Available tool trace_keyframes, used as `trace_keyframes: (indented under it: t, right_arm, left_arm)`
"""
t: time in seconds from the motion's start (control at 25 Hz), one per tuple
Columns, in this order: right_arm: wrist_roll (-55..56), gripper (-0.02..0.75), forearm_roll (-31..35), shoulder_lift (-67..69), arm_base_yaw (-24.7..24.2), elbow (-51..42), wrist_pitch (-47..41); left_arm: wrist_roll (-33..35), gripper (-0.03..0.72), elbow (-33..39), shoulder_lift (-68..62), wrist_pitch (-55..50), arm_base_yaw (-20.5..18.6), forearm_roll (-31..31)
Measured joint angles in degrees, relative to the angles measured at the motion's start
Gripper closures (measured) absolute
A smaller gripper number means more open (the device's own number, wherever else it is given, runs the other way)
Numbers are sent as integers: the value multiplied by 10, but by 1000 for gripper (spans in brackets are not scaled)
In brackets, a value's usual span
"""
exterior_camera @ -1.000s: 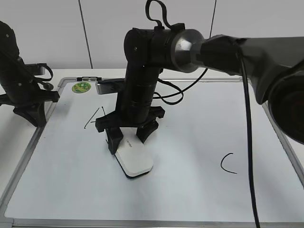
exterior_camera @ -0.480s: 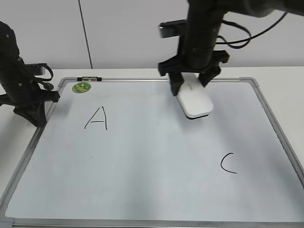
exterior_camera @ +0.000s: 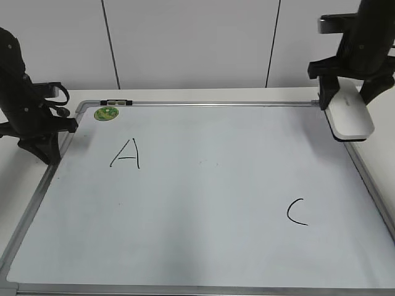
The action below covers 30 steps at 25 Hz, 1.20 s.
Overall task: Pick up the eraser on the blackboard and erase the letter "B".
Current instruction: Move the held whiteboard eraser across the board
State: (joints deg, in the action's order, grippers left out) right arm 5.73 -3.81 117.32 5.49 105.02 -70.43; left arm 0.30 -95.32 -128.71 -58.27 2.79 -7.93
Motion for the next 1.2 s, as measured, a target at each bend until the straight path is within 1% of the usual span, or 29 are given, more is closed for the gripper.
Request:
trace_keyframes:
  t: [0.16,0.28,0.6,1.2]
  right_arm:
    - [-26,209,15,1,-30,-1,0]
    - [-45,209,38,12,-44,-1,0]
    - [-57,209,49,59,-48,-2,0]
    - [-62,209,47,69,-48,-2,1]
  left_arm:
    - [0,615,0,0,0,0,-1]
    - [0,615,0,0,0,0,-1]
    - [0,615,0,0,0,0,-1]
    - [0,615,0,0,1,0,-1]
